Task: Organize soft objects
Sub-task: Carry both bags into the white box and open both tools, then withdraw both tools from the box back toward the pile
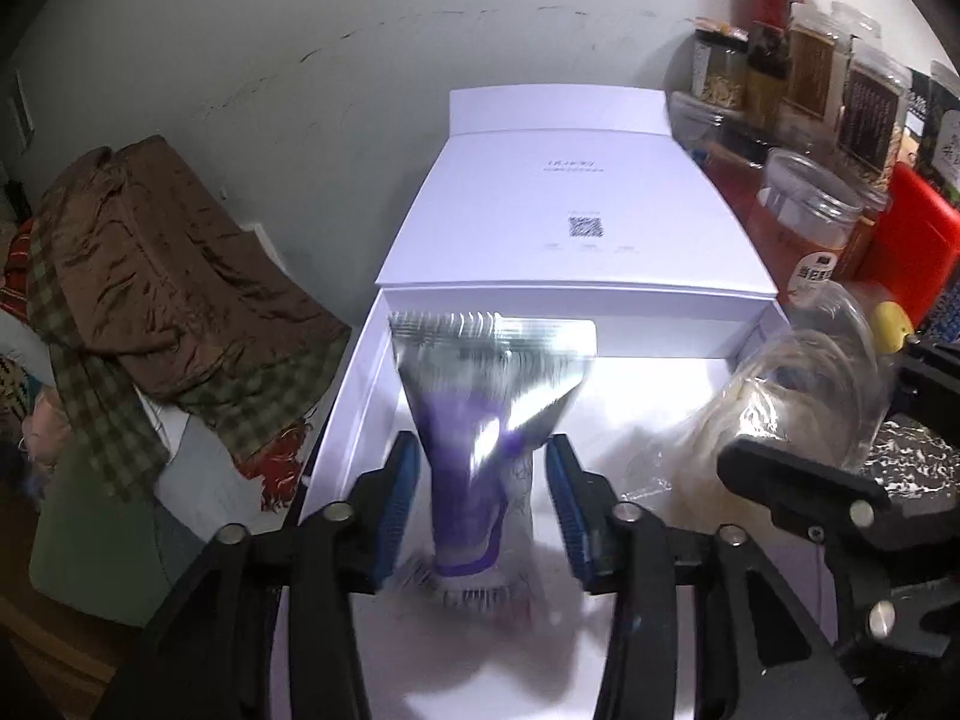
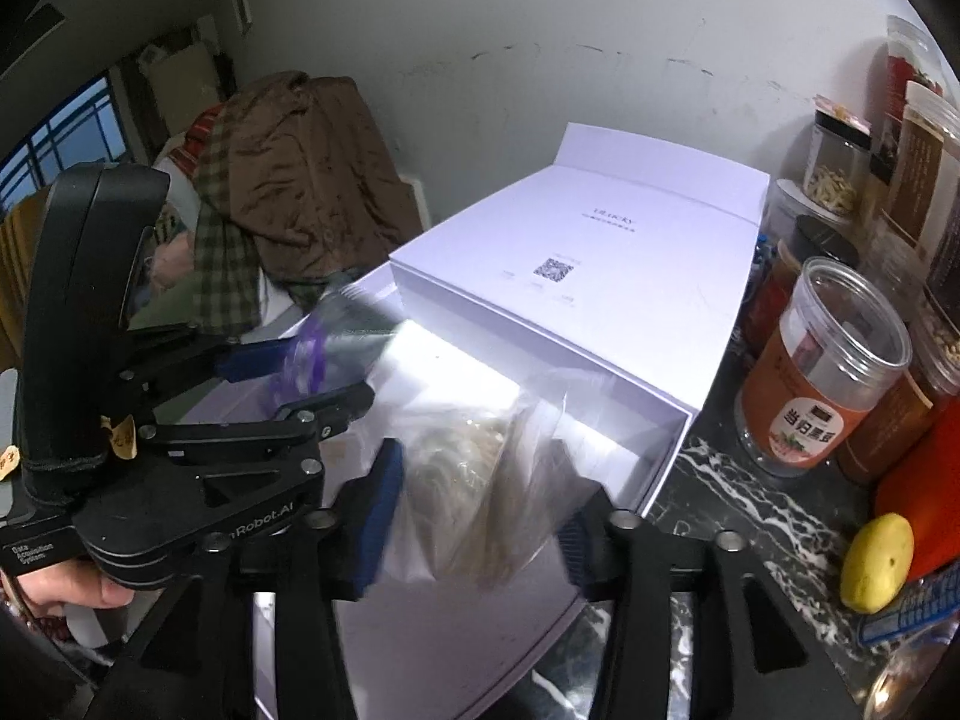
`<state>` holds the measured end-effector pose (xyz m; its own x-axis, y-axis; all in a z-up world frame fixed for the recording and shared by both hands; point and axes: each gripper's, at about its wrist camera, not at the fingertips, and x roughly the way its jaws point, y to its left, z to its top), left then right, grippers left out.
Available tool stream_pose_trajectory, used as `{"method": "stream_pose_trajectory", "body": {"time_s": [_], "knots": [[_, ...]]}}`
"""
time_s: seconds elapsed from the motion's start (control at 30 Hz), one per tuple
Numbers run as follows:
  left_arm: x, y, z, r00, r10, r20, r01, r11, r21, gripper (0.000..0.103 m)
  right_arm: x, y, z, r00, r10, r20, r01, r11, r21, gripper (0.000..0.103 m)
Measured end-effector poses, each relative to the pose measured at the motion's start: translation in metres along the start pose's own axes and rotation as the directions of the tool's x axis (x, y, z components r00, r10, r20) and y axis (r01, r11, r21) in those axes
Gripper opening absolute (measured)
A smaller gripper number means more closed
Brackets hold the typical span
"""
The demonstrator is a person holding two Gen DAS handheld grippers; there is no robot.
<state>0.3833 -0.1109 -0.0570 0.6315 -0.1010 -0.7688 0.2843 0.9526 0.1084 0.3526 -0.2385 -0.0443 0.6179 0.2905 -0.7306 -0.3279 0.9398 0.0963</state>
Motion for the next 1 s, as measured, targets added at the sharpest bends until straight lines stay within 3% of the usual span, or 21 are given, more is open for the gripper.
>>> {"method": "stream_pose_trajectory", "body": {"time_s": [0.03,0.1,0.53,1.0], "knots": [[0.000,0.001,-0.001,1.000,0.010,0.002,-0.010,1.000,-0.003,0.065,0.000,-0.001,0.000,1.000,-0.008,0.003,0.008,1.000,0.004,0.059],[-0.002,0.004,0.000,1.000,0.029,0.011,-0.029,1.000,-0.008,0.078,0.001,-0.002,0.001,1.000,-0.015,0.003,0.015,1.000,0.009,0.061],[-0.037,0.013,0.001,0.996,0.057,0.065,-0.055,0.998,-0.030,0.078,-0.029,0.007,0.004,0.997,-0.059,0.046,0.059,0.998,-0.003,0.064],[-0.133,0.023,-0.003,0.974,0.094,0.204,-0.083,0.995,-0.060,0.078,-0.116,0.042,0.014,0.975,-0.099,0.201,0.107,0.994,-0.028,0.067]]}}
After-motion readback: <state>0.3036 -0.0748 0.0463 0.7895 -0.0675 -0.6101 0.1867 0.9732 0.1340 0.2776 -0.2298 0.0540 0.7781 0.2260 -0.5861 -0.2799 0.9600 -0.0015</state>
